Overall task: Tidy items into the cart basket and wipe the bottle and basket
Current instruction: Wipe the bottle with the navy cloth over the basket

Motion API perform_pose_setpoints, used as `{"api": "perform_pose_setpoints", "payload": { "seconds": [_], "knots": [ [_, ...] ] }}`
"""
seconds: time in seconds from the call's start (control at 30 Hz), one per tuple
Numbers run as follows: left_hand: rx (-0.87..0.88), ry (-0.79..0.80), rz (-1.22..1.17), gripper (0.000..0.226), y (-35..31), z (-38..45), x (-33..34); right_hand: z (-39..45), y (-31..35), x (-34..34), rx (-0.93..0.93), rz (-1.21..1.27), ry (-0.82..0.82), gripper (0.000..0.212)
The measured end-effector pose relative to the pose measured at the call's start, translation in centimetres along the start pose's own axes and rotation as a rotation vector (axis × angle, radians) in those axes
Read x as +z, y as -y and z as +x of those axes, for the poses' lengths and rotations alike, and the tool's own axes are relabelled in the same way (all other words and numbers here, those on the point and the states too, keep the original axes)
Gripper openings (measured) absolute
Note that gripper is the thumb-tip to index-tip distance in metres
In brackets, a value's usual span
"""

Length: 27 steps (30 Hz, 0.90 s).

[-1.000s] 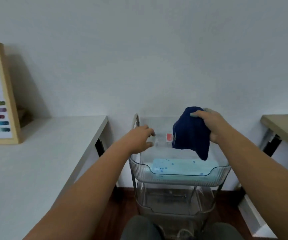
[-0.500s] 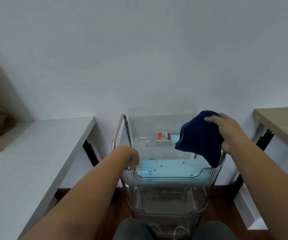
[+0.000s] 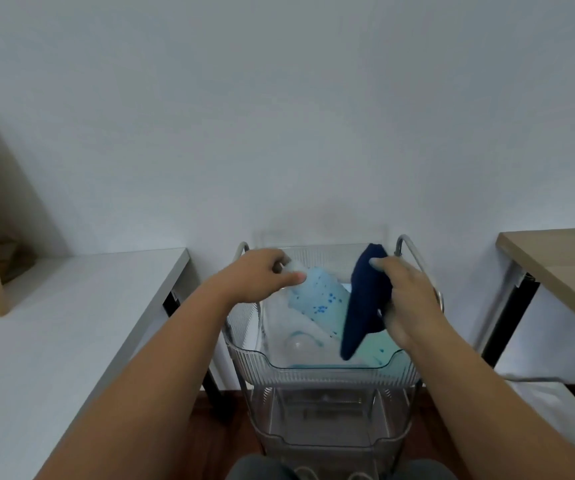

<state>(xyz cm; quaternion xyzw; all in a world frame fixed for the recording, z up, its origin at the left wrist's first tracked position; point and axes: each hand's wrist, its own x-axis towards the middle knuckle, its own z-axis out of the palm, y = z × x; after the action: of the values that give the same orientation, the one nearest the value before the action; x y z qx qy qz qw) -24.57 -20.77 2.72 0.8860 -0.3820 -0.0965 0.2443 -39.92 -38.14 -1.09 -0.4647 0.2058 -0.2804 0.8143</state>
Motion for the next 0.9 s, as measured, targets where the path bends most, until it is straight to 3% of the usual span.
{"api": "perform_pose_setpoints", "payload": {
  "seconds": [0.1, 0.2, 0.43, 0.67, 0.9],
  "knots": [
    [0.06, -0.189, -0.051, 0.04, -2.2, -0.4, 0.7, -1.1, -1.0, 1.7, -0.066, -0.103, 0.095, 0.01],
    [0.107, -0.293, -0.035, 0.042, -3.6, -0.5, 1.3, -1.3, -1.6, 2.5, -0.137, -0.256, 0.018, 0.011],
    [0.153, -0.354, 0.061, 0.049, -4.3, 0.1, 2.0, 0.7, -1.4, 2.2, -0.229, -0.517, -0.019, 0.002],
    [0.28, -0.192, 0.088, 0.038, -4.1, 0.4, 0.8, 4.5, 0.5, 1.7, -0.115, -0.536, 0.185, 0.004],
    [0.293, 0.06, 0.09, 0.046, -4.3, -0.2, -1.1, 5.5, 1.9, 1.4, 0.032, -0.581, 0.301, 0.007]
  ]
}}
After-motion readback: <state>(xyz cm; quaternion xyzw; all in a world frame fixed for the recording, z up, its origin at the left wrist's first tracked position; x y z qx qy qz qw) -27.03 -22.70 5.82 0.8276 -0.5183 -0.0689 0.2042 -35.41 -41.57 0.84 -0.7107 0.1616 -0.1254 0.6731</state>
